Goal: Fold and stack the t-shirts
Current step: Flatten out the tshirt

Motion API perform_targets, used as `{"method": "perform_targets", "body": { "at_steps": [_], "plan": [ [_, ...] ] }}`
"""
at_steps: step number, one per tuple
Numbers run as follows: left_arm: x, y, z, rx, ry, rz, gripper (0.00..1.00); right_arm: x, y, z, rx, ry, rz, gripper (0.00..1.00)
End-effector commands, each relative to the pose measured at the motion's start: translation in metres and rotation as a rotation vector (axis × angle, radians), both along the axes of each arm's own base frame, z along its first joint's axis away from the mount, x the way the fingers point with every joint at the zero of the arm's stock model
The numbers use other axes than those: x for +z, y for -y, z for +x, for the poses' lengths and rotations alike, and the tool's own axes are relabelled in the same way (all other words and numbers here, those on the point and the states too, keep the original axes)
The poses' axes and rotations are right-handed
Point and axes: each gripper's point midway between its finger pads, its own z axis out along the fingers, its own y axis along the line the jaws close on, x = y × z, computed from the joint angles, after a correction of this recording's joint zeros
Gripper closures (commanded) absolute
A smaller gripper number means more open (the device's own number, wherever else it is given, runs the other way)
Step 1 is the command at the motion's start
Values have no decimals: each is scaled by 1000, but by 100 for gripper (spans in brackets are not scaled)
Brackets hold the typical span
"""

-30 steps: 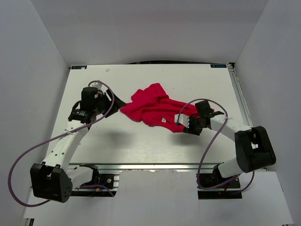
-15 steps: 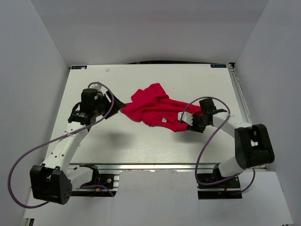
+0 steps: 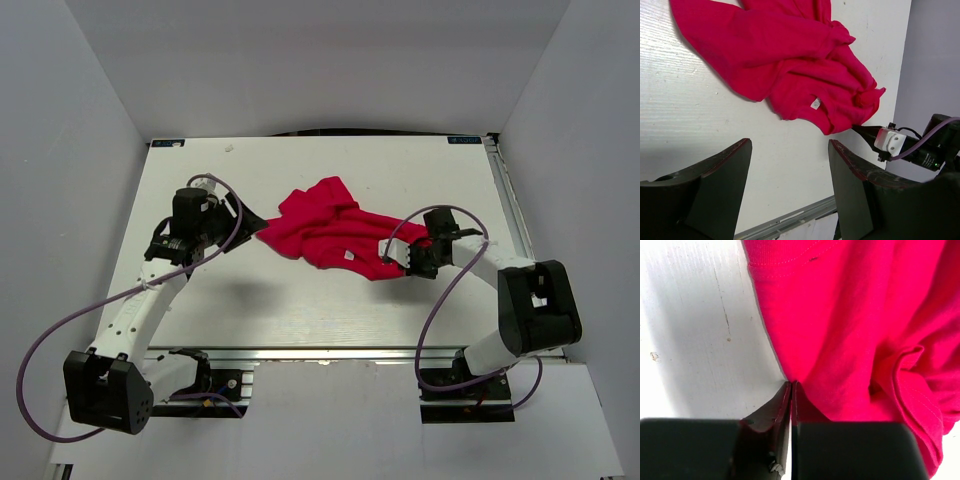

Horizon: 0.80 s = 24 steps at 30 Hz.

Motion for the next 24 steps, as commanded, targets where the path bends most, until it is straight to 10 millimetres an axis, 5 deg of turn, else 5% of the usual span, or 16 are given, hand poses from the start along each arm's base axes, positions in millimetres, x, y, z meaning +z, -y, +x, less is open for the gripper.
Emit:
{"method": "perform_targets", "body": {
  "at_steps": [1, 5, 12, 20, 24],
  "plan": [
    [11, 0, -1, -4, 35, -16, 27, 11, -5, -6, 41, -18, 24, 98],
    [12, 1, -3, -11, 40, -16, 27, 49, -27, -14, 31, -54, 163, 100],
    [19, 2, -1, -21, 71, -16, 27, 148, -75, -17, 32, -95, 437, 100],
    [39, -2, 0, -10, 137, -4, 27, 267, -127, 18, 37, -22, 722, 100],
    [49, -2, -3, -10, 176, -13, 27, 310, -141, 36, 26, 5, 824, 100]
  ]
}}
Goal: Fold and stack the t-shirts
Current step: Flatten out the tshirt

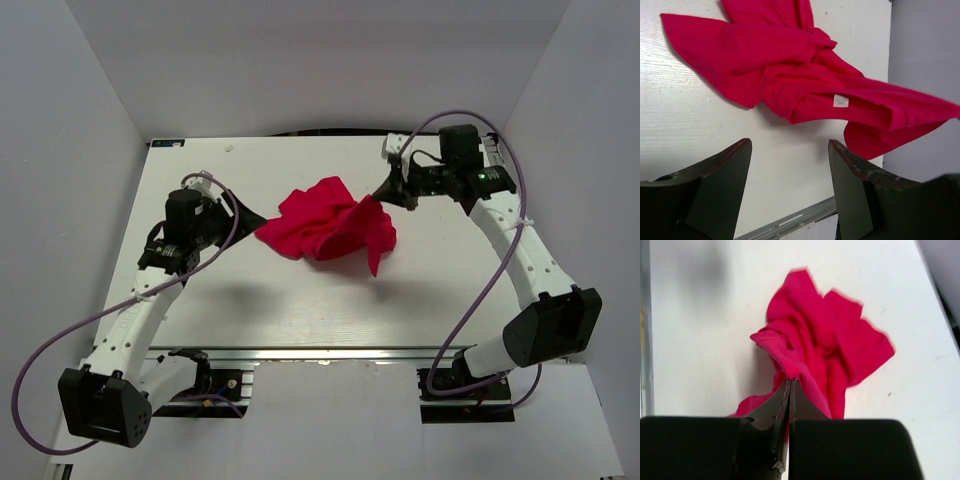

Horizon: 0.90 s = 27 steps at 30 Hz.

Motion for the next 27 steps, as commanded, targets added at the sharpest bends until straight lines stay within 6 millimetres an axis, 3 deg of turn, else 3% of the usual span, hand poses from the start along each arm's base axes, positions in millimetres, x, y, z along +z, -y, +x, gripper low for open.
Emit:
{"method": "perform_targets", "body": {
  "at_steps": [1, 4, 9, 11, 13, 15, 16, 18, 20, 26, 27],
  "plan": [
    [34, 0, 0, -10, 125, -16, 27, 60, -20, 7, 3, -24, 172, 100],
    [44, 9, -7, -72, 173, -54, 27, 95, -29, 18, 5, 23, 250, 100],
    [43, 21, -20, -147, 192, -104, 29, 150, -46, 32, 16, 66, 364, 100],
    [40, 20, -21, -144, 190, -104, 29, 161, -53, 37, 19, 60, 389, 100],
    [38, 18, -21, -129, 190, -99, 29, 189, -60, 35, 42, 127, 429, 100],
    [37, 16, -22, -117, 192, -97, 29, 204, -69, 37, 47, 143, 463, 100],
    [38, 16, -22, -118, 195, -99, 29, 229, -71, 33, 63, 210, 494, 100],
    [40, 15, -23, -114, 206, -96, 29, 241, -85, 36, 71, 228, 522, 100],
    [44, 14, -24, -117, 228, -85, 29, 271, -95, 35, 79, 307, 576, 100],
    [72, 12, -34, -133, 360, -85, 29, 355, -109, 19, 75, 523, 763, 100],
    [77, 12, -35, -139, 381, -81, 29, 360, -110, 17, 75, 540, 780, 100]
  ]
}}
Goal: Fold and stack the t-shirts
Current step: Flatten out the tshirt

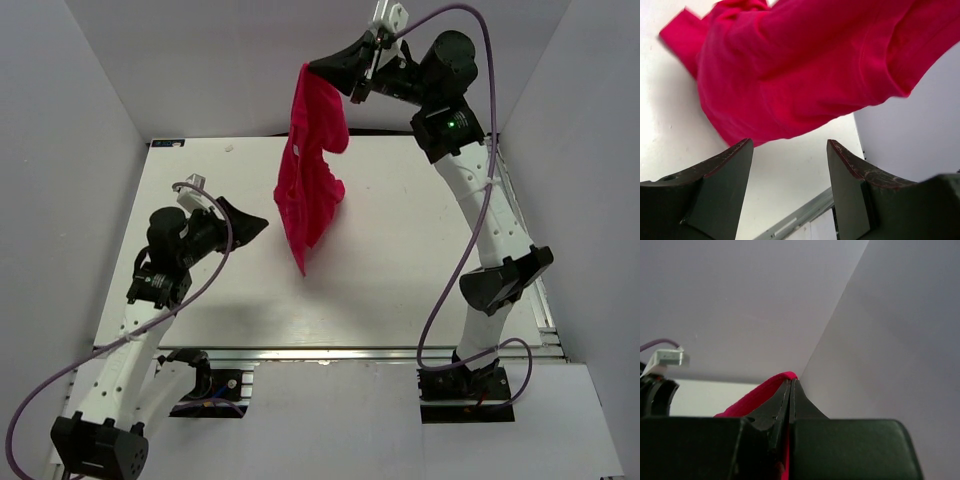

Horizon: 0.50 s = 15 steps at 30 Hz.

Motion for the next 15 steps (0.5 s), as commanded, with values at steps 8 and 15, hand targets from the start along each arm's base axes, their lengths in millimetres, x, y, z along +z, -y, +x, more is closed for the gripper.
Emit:
{"method": "perform_targets", "body": {
  "at_steps": [8, 15],
  "plan": [
    [108, -15, -5, 40, 352, 81, 27, 51, 4, -46, -15, 267, 110, 100],
    [182, -6, 12, -5, 455, 101, 27, -28, -16, -52, 23, 237, -75, 100]
  ]
}}
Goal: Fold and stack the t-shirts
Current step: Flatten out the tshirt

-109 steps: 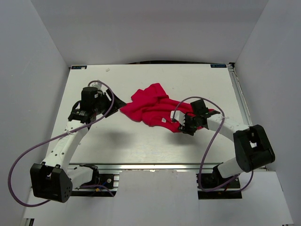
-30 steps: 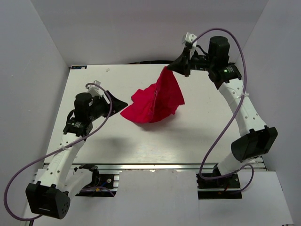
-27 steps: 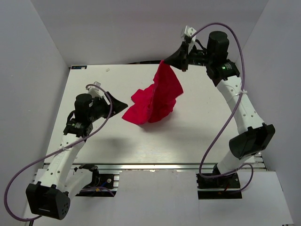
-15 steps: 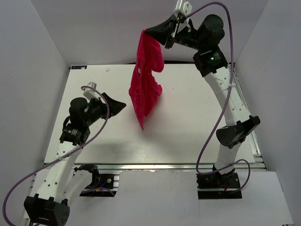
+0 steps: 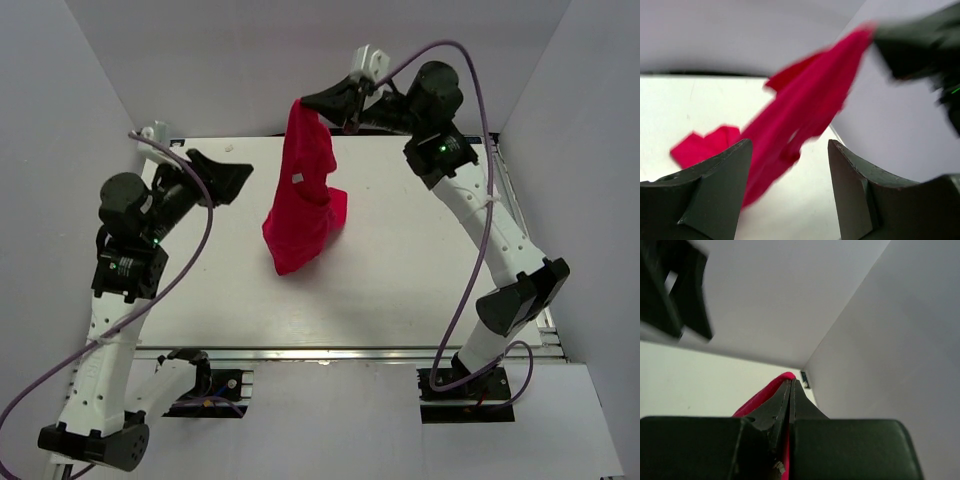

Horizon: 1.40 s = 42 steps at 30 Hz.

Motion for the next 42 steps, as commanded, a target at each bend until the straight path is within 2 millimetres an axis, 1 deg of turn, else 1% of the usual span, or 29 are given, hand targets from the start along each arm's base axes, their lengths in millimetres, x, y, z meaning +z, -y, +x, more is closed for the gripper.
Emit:
{"method": "perform_targets", "body": {
  "at_steps": [1, 4, 8, 9, 10, 11, 12, 13, 15, 16, 17, 18, 19, 20, 21, 22, 23, 24, 25, 28, 30, 32, 33, 35, 36, 37, 38, 40, 42],
  "plan": [
    [26, 7, 7, -42, 41, 24, 28, -14, -5, -23, 17, 99, -55, 100],
    [35, 17, 20, -90, 21, 4, 28, -31, -10, -23, 16, 94, -90, 100],
    [29, 17, 28, -81, 3, 16, 28, -39, -16, -20, 19, 83, -105, 100],
    [29, 13, 28, -57, 12, 31, 28, -41, -18, -19, 24, 83, -111, 100],
    [38, 2, 27, 12, 34, 34, 28, -47, -26, -19, 51, 81, -123, 100],
    [36, -5, 25, 53, 19, 45, 28, -55, -29, -21, 74, 55, -144, 100],
    [38, -13, 23, 95, 27, 65, 27, -56, -34, -23, 92, 54, -147, 100],
    [44, -29, 20, 180, 42, 72, 27, -68, -47, -28, 134, 38, -163, 100],
    [43, -42, 11, 245, 22, 83, 27, -82, -63, -35, 177, 20, -178, 100],
    [41, -47, 8, 270, 12, 89, 27, -96, -78, -43, 220, 7, -194, 100],
    [33, -51, 4, 292, -25, 91, 27, -104, -86, -46, 236, 2, -202, 100],
    [33, -59, -2, 330, -29, 87, 28, -113, -95, -50, 253, -2, -213, 100],
    [30, -62, -5, 343, -40, 89, 28, -134, -106, -49, 269, -27, -240, 100],
    [25, -67, -11, 364, -59, 78, 28, -144, -116, -57, 294, -28, -253, 100],
    [23, -69, -14, 375, -67, 76, 28, -160, -124, -60, 311, -50, -281, 100],
    [21, -69, -18, 375, -78, 69, 28, -181, -137, -64, 332, -74, -314, 100],
    [20, -70, -21, 378, -80, 69, 28, -193, -143, -66, 343, -87, -333, 100],
    [22, -78, -24, 417, -75, 63, 28, -206, -148, -68, 353, -96, -352, 100],
    [22, -80, -26, 425, -79, 65, 28, -229, -160, -75, 369, -126, -388, 100],
    [17, -83, -31, 438, -104, 74, 28, -263, -175, -84, 385, -163, -444, 100],
    [8, -83, -31, 438, -138, 80, 28, -278, -184, -89, 383, -189, -466, 100],
    [-5, -81, -30, 433, -172, 87, 28, -283, -188, -89, 374, -201, -473, 100],
    [-20, -80, -28, 433, -209, 83, 28, -287, -191, -88, 365, -211, -479, 100],
    [-39, -78, -24, 428, -261, 82, 28, -289, -194, -85, 347, -219, -479, 100],
    [-50, -76, -22, 426, -291, 80, 28, -296, -196, -83, 343, -229, -488, 100],
    [-68, -74, -19, 420, -343, 83, 29, -299, -197, -83, 343, -242, -492, 100],
    [-74, -73, -18, 418, -357, 82, 29, -301, -199, -83, 344, -246, -492, 100],
    [-80, -72, -17, 419, -380, 66, 29, -314, -204, -90, 363, -285, -506, 100],
    [-77, -73, -17, 425, -374, 64, 29, -325, -211, -101, 383, -319, -501, 100]
  ]
}}
